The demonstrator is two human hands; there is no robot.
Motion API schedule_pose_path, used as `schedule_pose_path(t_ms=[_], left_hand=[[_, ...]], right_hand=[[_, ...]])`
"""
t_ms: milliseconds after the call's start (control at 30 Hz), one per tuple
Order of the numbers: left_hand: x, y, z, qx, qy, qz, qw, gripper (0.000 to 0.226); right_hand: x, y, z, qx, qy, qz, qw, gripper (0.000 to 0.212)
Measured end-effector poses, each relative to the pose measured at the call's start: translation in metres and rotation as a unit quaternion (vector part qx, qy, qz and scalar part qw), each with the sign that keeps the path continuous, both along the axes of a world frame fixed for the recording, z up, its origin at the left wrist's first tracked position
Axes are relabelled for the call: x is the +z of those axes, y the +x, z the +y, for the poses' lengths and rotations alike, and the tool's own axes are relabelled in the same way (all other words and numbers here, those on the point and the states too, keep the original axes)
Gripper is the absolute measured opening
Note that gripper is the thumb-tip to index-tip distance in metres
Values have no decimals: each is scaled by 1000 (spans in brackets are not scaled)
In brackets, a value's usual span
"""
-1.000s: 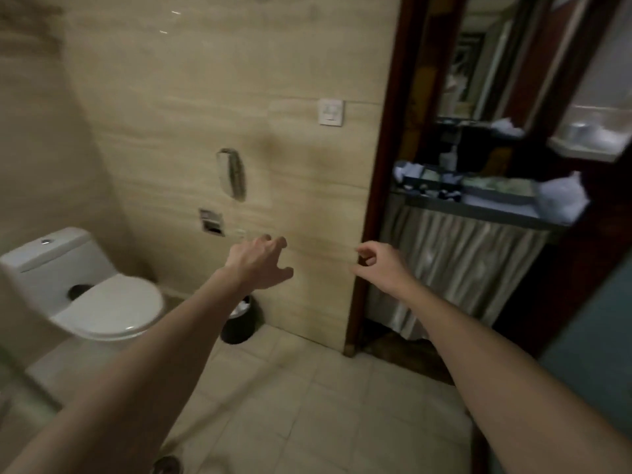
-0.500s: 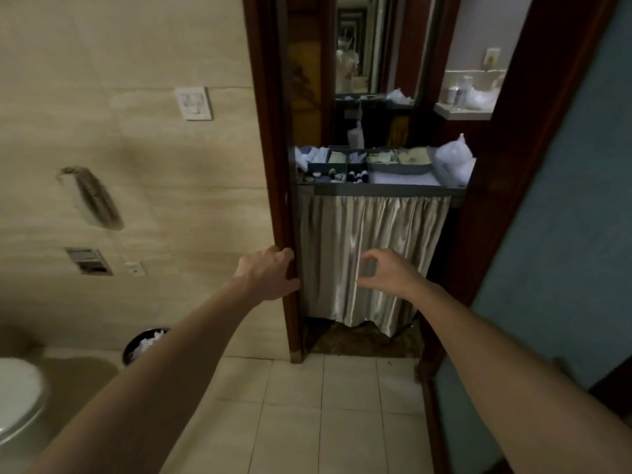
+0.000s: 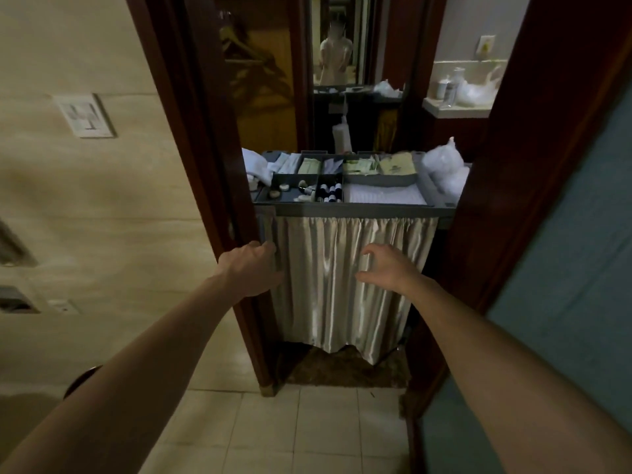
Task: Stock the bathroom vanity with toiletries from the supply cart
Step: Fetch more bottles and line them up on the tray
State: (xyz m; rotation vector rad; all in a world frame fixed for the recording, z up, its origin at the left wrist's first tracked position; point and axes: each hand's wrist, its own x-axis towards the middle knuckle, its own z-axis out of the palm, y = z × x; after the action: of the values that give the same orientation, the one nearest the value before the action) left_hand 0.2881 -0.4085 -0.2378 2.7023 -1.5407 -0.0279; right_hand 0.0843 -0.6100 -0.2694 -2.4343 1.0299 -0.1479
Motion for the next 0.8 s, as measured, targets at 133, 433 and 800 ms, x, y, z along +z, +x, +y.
schedule_pose_path(t_ms=[133,433,800], left_hand=[[-20,29,-26,12,15,14,1000,55],[-36,119,-120,14,-27,32,999,42],[-59,262,-278,-11,-79,129,988,41]], right_hand=[[-11,29,-31,23,0,19,1000,64],[-15,119,-110,45,-18,31,998,49],[4,259,-240,23,-67,56,996,62]])
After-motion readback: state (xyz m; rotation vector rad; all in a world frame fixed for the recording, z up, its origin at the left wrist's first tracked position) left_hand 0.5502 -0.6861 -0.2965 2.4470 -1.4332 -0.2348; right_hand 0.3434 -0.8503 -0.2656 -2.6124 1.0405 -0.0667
